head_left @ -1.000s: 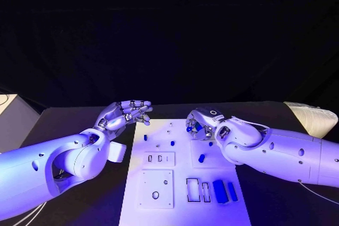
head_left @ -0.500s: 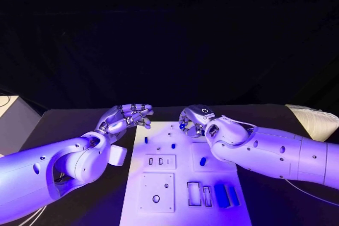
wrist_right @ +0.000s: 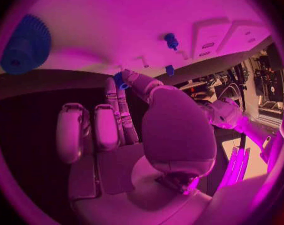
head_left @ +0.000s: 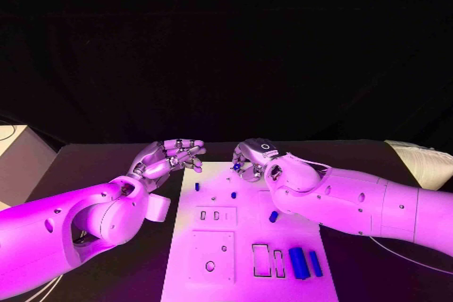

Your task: Assemble the parts on the task board

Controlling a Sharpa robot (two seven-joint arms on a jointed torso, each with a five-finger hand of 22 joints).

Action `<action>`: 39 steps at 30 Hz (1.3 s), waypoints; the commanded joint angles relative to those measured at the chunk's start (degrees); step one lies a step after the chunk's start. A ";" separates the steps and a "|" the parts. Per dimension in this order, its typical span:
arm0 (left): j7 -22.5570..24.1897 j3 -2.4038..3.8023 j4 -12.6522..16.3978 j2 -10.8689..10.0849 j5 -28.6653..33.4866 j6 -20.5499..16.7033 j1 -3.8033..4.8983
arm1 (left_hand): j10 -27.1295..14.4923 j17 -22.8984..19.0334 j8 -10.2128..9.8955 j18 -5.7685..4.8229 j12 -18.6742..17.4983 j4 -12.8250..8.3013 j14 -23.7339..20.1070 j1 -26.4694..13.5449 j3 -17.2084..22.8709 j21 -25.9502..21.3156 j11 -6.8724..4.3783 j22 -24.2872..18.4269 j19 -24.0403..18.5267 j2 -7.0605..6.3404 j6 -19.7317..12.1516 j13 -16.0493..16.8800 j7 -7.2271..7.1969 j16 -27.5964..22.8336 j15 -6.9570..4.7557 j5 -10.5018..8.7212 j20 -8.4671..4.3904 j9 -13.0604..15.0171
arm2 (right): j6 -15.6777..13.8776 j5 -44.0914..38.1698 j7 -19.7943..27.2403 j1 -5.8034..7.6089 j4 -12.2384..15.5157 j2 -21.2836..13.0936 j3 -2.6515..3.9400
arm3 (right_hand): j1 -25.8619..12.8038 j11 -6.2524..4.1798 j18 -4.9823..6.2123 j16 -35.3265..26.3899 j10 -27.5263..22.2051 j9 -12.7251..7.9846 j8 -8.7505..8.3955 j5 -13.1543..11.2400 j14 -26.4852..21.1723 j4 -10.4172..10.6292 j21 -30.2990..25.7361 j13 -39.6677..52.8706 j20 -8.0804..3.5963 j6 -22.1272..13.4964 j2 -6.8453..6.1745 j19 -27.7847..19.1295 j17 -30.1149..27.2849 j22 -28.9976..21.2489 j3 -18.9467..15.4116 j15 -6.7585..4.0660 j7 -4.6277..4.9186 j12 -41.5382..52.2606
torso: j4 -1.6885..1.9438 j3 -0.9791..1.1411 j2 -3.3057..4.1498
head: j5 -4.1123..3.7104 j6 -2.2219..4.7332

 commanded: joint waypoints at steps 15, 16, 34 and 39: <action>0.04 0.04 -0.15 0.41 0.10 1.29 0.18 | -0.05 0.10 -0.12 1.14 -0.39 -0.35 -0.54 -0.18 0.11 0.36 0.48 0.11 -0.58 0.07 -0.16 0.01 1.47 0.38 0.00 -0.22 0.03 -0.10 | 0.32 -0.17 -0.73 0.03 -1.50 1.83 0.15 | 0.48 -1.73 -0.80 0.09 1.22 3.27 0.04 0.30 0.97 0.24 -0.45 0.09 -0.16 -0.63 1.23 -0.19 -0.18 -0.17 -0.05 -0.13 0.15 -0.16 | 0.10 -0.03 0.27 | 0.40 -0.49; 0.03 0.04 -0.16 0.41 0.10 1.29 0.18 | -0.05 0.10 -0.12 1.14 -0.39 -0.35 -0.54 -0.18 0.11 0.36 0.48 0.11 -0.58 0.07 -0.16 0.01 1.47 0.38 0.00 -0.22 0.03 -0.10 | 0.41 -0.18 -0.76 0.03 -1.58 1.92 0.15 | 0.48 -1.73 -0.80 0.09 1.22 3.27 0.04 0.30 0.97 0.24 -0.45 0.09 -0.16 -0.63 1.23 -0.19 -0.18 -0.17 -0.05 -0.13 0.15 -0.16 | 0.10 -0.02 0.28 | 0.41 -0.50; -0.03 0.04 -0.23 0.52 0.10 1.32 0.22 | -0.07 0.10 -0.12 1.15 -0.39 -0.40 -0.60 -0.14 0.12 0.42 0.49 0.14 -0.62 0.08 -0.17 0.01 1.48 0.47 0.01 -0.23 0.05 -0.10 | 2.56 -0.58 -0.77 -0.05 -2.49 2.62 0.12 | 0.34 -1.66 -0.77 0.04 1.12 3.38 0.03 0.28 0.93 0.29 -0.57 0.17 -0.10 -0.86 1.09 -0.28 -0.34 -0.30 -0.08 -0.07 0.22 -0.25 | 0.07 -0.03 0.44 | 0.50 -0.94; -0.05 0.04 -0.27 0.58 0.10 1.35 0.22 | -0.07 0.10 -0.12 1.15 -0.39 -0.40 -0.60 -0.14 0.12 0.42 0.49 0.14 -0.62 0.08 -0.17 0.01 1.48 0.47 0.01 -0.23 0.05 -0.10 | 3.15 -0.53 -0.69 -0.08 -2.57 2.63 0.11 | 0.25 -1.63 -0.75 -0.02 1.09 3.43 0.03 0.22 0.89 0.33 -0.63 0.20 -0.08 -0.95 1.03 -0.33 -0.50 -0.39 -0.11 -0.03 0.25 -0.28 | 0.09 -0.04 0.44 | 0.48 -1.07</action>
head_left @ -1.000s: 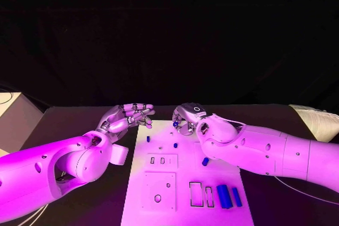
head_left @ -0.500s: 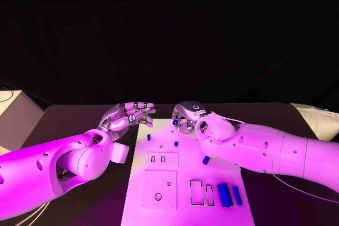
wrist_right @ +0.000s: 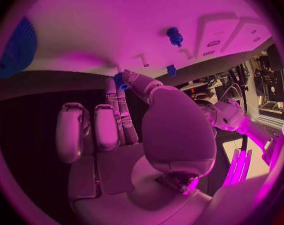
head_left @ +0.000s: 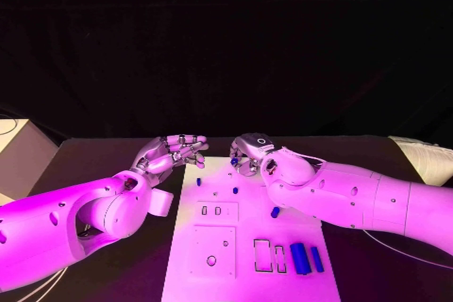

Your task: Assemble the parts on the task board

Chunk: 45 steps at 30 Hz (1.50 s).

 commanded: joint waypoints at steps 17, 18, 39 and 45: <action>0.48 0.04 -0.14 0.28 0.06 1.36 0.08 | -0.11 0.08 -0.12 1.17 -0.41 -0.33 -0.49 -0.05 0.01 0.34 0.51 0.16 -0.53 0.15 -0.20 0.02 1.49 0.47 -0.19 -0.22 -0.09 -0.07 | 1.97 -0.72 -0.13 -0.33 -0.01 -0.10 -0.18 | 0.12 -1.58 -0.75 0.00 1.03 1.81 0.19 0.00 0.88 0.48 -0.21 0.15 -0.05 -0.26 0.98 -0.34 -0.04 -0.03 -0.03 0.00 -0.11 0.13 | 0.00 0.01 0.09 | 0.14 -0.24; 0.48 0.04 -0.16 0.29 0.06 1.36 0.08 | -0.11 0.08 -0.12 1.17 -0.41 -0.33 -0.49 -0.05 0.01 0.34 0.51 0.16 -0.53 0.15 -0.20 0.02 1.49 0.47 -0.19 -0.22 -0.09 -0.07 | 1.91 -0.73 -0.12 -0.33 0.03 -0.10 -0.18 | 0.12 -1.58 -0.75 0.00 1.03 1.81 0.19 0.00 0.88 0.48 -0.21 0.15 -0.05 -0.26 0.98 -0.34 -0.04 -0.03 -0.03 0.00 -0.11 0.13 | 0.01 0.02 0.10 | 0.12 -0.25; 0.46 0.04 -0.32 0.33 0.06 1.41 0.08 | -0.11 0.08 -0.12 1.17 -0.41 -0.33 -0.49 -0.05 0.01 0.34 0.51 0.16 -0.53 0.15 -0.20 0.02 1.49 0.47 -0.19 -0.22 -0.09 -0.07 | 0.28 -1.14 0.03 -0.36 0.79 -0.39 -0.18 | 0.02 -1.56 -0.74 -0.02 1.01 1.88 0.21 -0.02 0.86 0.55 -0.25 0.19 -0.02 -0.33 0.94 -0.38 -0.11 -0.07 -0.04 0.02 -0.11 0.10 | 0.01 -0.02 0.13 | 0.24 -0.18; 0.46 0.04 -0.31 0.31 0.06 1.40 0.08 | -0.13 0.07 -0.13 1.18 -0.42 -0.42 -0.58 0.03 0.06 0.44 0.51 0.20 -0.59 0.20 -0.21 0.02 1.48 0.58 -0.19 -0.21 -0.08 -0.07 | 0.40 -1.18 -0.05 -0.37 0.87 -0.44 -0.18 | -0.07 -1.54 -0.74 -0.02 0.98 1.93 0.21 -0.04 0.85 0.60 -0.28 0.23 0.00 -0.41 0.87 -0.40 -0.13 -0.09 -0.07 0.04 -0.09 0.06 | 0.01 0.00 0.20 | 0.23 -0.20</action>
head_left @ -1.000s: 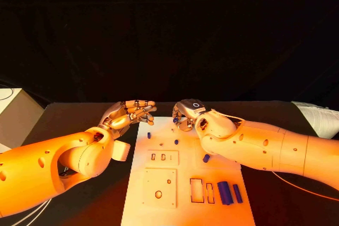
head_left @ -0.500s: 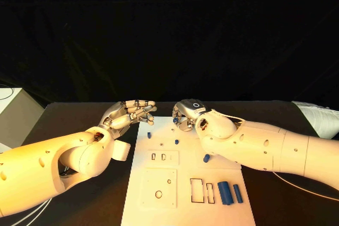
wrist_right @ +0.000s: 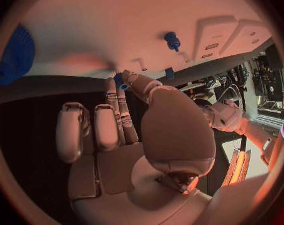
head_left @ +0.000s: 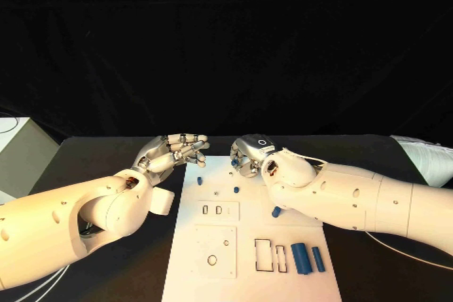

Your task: Assemble the parts on the task board

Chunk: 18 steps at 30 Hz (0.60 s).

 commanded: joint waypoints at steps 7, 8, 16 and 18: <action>0.45 0.04 0.05 0.09 0.04 1.23 0.07 | 0.08 0.05 -0.13 1.18 -0.19 -0.42 -0.37 0.03 0.07 0.20 0.30 0.05 -0.38 0.20 -0.21 0.02 1.49 0.35 0.02 -0.21 0.13 -0.08 | 0.52 -0.58 0.12 -0.11 0.00 -0.01 -0.06 | -0.87 -0.87 -0.50 -0.33 -0.39 0.78 -0.43 -0.19 0.59 0.75 -1.15 0.22 0.26 -1.32 -0.45 -1.04 -0.82 -1.20 -0.05 0.41 0.58 -0.71 | 0.00 0.00 0.06 | -0.08 0.06; 0.45 0.04 0.04 0.09 0.04 1.22 0.07 | 0.08 0.05 -0.13 1.18 -0.19 -0.42 -0.37 0.03 0.07 0.20 0.30 0.05 -0.38 0.20 -0.21 0.02 1.49 0.35 0.02 -0.21 0.13 -0.08 | 0.63 -0.53 0.20 -0.11 -0.06 0.03 -0.06 | -1.49 -0.14 -0.25 -0.57 -2.13 0.59 -1.36 -0.73 0.38 1.14 -2.20 -0.08 0.64 -3.08 -1.19 -1.81 -1.27 -2.61 -0.01 0.98 1.33 -1.73 | 0.00 0.00 0.06 | -0.08 0.06; 0.43 0.04 0.02 0.08 0.04 1.23 0.07 | 0.08 0.05 -0.13 1.18 -0.19 -0.42 -0.37 0.03 0.07 0.20 0.30 0.05 -0.38 0.20 -0.21 0.02 1.49 0.35 0.02 -0.21 0.13 -0.08 | 1.02 -0.18 0.61 -0.11 -0.52 0.17 -0.06 | -1.32 1.91 1.71 -4.87 -10.76 0.21 -5.84 -2.79 -1.84 2.73 -9.98 -2.24 2.52 -9.78 -3.40 -6.38 -8.82 -11.99 -3.75 2.67 2.90 -3.24 | -0.01 0.01 0.09 | -0.11 0.01; 0.42 0.04 0.01 0.08 0.04 1.25 0.07 | 0.08 0.05 -0.13 1.18 -0.19 -0.42 -0.37 0.03 0.07 0.20 0.30 0.05 -0.38 0.20 -0.21 0.02 1.49 0.35 0.02 -0.21 0.13 -0.08 | 1.04 -0.15 0.66 -0.11 -0.57 0.14 -0.06 | -0.86 1.93 1.80 -5.16 -11.38 0.35 -6.04 -2.92 -1.90 3.02 -10.58 -2.45 2.52 -9.88 -3.14 -6.51 -9.28 -12.54 -5.04 2.71 2.95 -3.03 | 0.01 0.00 0.09 | -0.15 -0.01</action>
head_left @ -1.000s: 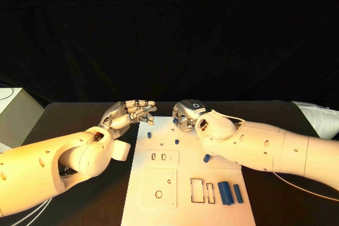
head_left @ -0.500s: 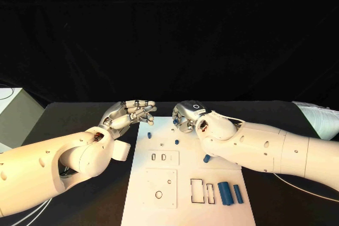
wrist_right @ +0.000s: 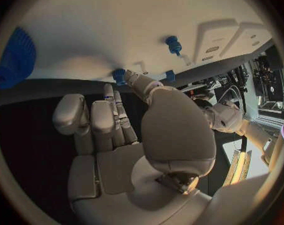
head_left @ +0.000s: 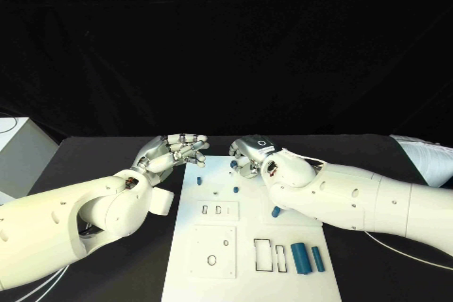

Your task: Assemble the parts on the task board

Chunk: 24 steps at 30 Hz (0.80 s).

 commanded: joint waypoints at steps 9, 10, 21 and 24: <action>0.39 0.04 -0.12 0.08 0.03 1.34 0.07 | 0.08 0.06 -0.13 1.19 -0.20 -0.42 -0.37 0.03 0.07 0.20 0.30 0.06 -0.39 0.20 -0.21 0.02 1.48 0.35 0.02 -0.21 0.13 -0.09 | -0.10 0.02 0.50 0.00 2.29 -2.44 0.02 | 1.73 0.00 0.99 -0.73 -1.50 0.48 -0.68 -0.50 -0.42 0.90 -1.50 -0.54 0.12 -0.32 0.66 -0.44 -1.17 -1.27 -3.84 0.05 0.03 1.08 | 0.01 0.03 0.00 | -0.07 -0.04; 0.39 0.04 -0.19 0.09 0.03 1.34 0.07 | 0.08 0.06 -0.13 1.19 -0.20 -0.42 -0.37 0.03 0.07 0.20 0.30 0.06 -0.39 0.20 -0.21 0.02 1.48 0.35 0.02 -0.21 0.13 -0.09 | -0.39 0.14 0.50 0.01 3.14 -3.28 0.02 | 1.81 -0.01 0.99 -0.78 -1.47 0.53 -0.67 -0.49 -0.42 1.03 -1.56 -0.55 0.11 -0.22 0.72 -0.41 -1.28 -1.29 -4.13 0.05 0.02 1.23 | -0.04 0.05 -0.03 | -0.08 -0.03; 0.98 0.03 -0.76 0.19 -0.61 3.75 0.05 | -0.50 -0.01 -0.34 1.18 -0.46 -0.63 -0.75 -0.06 -0.09 0.53 0.42 0.20 -0.73 0.00 -0.67 -0.05 1.52 0.77 0.13 -0.28 0.23 -0.19 | -1.56 10.81 0.28 1.14 13.32 -15.07 1.06 | 2.34 -3.05 0.63 0.09 13.34 1.19 -1.26 -0.72 0.27 3.33 -0.77 5.04 -1.71 0.78 -0.16 1.11 0.31 0.73 -6.72 -2.27 -1.79 12.41 | -0.65 0.18 -0.38 | -0.54 0.91; 1.10 0.03 -0.88 0.20 -0.72 4.05 0.04 | -0.61 -0.02 -0.38 1.18 -0.51 -0.63 -0.77 -0.07 -0.09 0.56 0.43 0.21 -0.76 0.02 -0.75 -0.06 1.52 0.82 0.14 -0.28 0.25 -0.20 | -0.50 15.11 0.58 1.70 15.18 -18.07 1.37 | 3.98 -3.27 -0.28 3.02 14.91 1.44 -2.33 2.28 1.67 3.76 2.02 22.34 -2.34 0.00 -0.56 3.12 5.16 4.62 -11.18 -2.59 -1.47 30.25 | -0.79 0.29 -0.48 | -0.67 0.94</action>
